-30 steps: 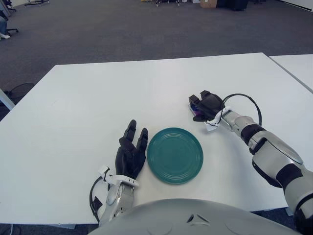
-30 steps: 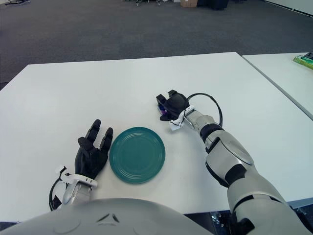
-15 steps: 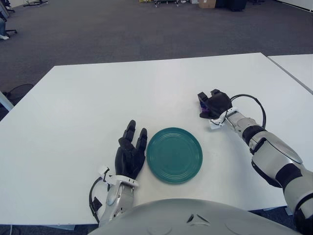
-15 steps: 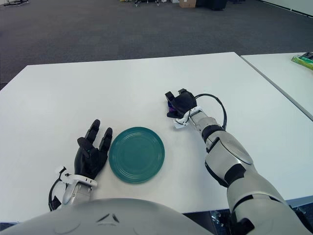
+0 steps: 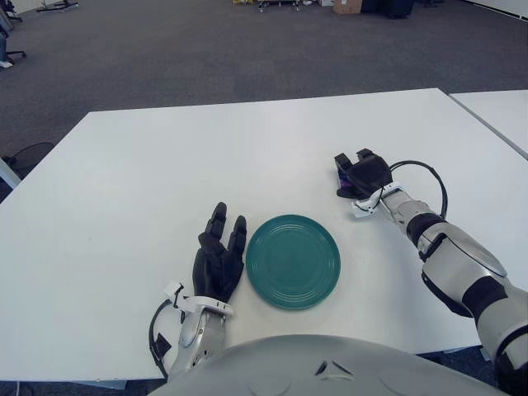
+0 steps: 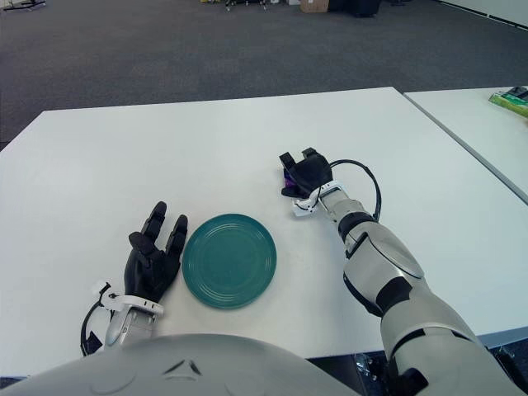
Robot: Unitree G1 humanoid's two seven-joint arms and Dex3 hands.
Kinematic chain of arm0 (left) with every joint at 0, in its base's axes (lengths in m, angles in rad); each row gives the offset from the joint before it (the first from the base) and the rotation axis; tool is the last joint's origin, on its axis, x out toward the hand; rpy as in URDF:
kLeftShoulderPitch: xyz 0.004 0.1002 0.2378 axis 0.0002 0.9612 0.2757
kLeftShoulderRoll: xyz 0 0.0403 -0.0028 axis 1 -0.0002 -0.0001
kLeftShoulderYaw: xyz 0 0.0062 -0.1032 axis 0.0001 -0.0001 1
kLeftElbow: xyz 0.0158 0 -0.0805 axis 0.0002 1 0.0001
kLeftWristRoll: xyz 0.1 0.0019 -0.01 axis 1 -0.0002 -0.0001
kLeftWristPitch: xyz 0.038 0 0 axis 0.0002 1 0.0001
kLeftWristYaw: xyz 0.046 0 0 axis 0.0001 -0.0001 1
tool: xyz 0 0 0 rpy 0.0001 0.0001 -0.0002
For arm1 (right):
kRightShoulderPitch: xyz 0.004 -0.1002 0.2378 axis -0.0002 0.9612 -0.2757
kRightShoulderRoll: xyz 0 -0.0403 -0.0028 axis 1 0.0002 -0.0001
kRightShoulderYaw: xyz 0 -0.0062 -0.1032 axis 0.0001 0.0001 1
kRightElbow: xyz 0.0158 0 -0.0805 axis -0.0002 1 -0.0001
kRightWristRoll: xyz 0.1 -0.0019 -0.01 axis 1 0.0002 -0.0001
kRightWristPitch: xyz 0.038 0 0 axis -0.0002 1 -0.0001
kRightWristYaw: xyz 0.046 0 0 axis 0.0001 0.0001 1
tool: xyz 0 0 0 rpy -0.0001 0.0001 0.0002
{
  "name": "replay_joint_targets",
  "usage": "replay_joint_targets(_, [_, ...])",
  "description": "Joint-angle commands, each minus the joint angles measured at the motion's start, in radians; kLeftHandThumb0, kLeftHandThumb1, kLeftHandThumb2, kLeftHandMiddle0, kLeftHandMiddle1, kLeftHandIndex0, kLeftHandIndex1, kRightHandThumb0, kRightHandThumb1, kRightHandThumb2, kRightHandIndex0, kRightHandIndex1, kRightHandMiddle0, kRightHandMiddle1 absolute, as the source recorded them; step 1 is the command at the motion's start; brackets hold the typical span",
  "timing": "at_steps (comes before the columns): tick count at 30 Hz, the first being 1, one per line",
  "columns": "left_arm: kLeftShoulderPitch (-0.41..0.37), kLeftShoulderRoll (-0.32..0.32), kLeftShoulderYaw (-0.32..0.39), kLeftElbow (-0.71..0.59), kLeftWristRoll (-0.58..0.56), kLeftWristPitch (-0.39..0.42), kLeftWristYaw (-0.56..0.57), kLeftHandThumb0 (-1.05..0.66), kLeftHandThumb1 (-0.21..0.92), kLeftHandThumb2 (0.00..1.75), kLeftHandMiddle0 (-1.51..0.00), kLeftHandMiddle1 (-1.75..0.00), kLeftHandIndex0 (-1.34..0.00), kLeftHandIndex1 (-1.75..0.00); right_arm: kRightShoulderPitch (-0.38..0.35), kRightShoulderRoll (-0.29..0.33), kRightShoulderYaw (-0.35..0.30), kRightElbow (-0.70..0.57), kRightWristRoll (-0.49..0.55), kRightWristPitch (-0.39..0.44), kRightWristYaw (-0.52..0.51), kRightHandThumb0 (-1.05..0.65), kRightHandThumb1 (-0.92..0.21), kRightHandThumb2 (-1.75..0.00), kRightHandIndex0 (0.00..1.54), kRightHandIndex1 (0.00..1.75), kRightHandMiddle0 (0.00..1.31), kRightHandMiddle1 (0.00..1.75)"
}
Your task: Put the gum into the plate.
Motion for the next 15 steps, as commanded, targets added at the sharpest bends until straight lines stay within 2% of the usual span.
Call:
replay_joint_targets(1, [0.011,-0.053,0.017,0.031,-0.005,0.009,0.016,-1.05,0.92,0.94,-0.02,0.00,0.00,-0.09,0.044,0.025,0.001,0.010,0.009,-0.066,0.058,-0.45,-0.92,-0.75,0.98,1.75,0.64,1.75])
replay_joint_targets(3, [0.010,-0.049,0.019,0.032,-0.006,0.007,0.014,-1.05,0.92,0.94,-0.02,0.00,0.00,-0.09,0.021,0.019,-0.014,-0.005,0.022,-0.091,0.070,-0.45,-0.92,-0.74,0.97,1.75,0.65,1.75])
replay_joint_targets(8, [0.014,-0.041,0.025,0.027,-0.009,0.010,0.011,-1.05,0.92,0.94,-0.01,0.00,0.00,-0.07,-0.085,-0.039,-0.094,-0.096,0.096,-0.225,0.134,-0.46,-0.92,-0.71,1.00,1.75,0.70,1.75])
replay_joint_targets(13, [0.017,-0.031,0.027,0.019,-0.004,0.014,0.011,-1.05,0.92,0.94,-0.01,0.00,0.00,-0.06,-0.118,-0.075,-0.151,-0.174,0.122,-0.288,0.160,-0.46,-0.92,-0.66,1.02,1.75,0.75,1.75])
replay_joint_targets(15, [0.017,-0.025,0.025,0.016,0.006,0.014,0.011,-1.05,0.92,0.95,-0.01,0.00,0.00,-0.06,-0.122,-0.100,-0.177,-0.260,0.132,-0.306,0.196,-0.46,-0.92,-0.64,1.02,1.75,0.77,1.75])
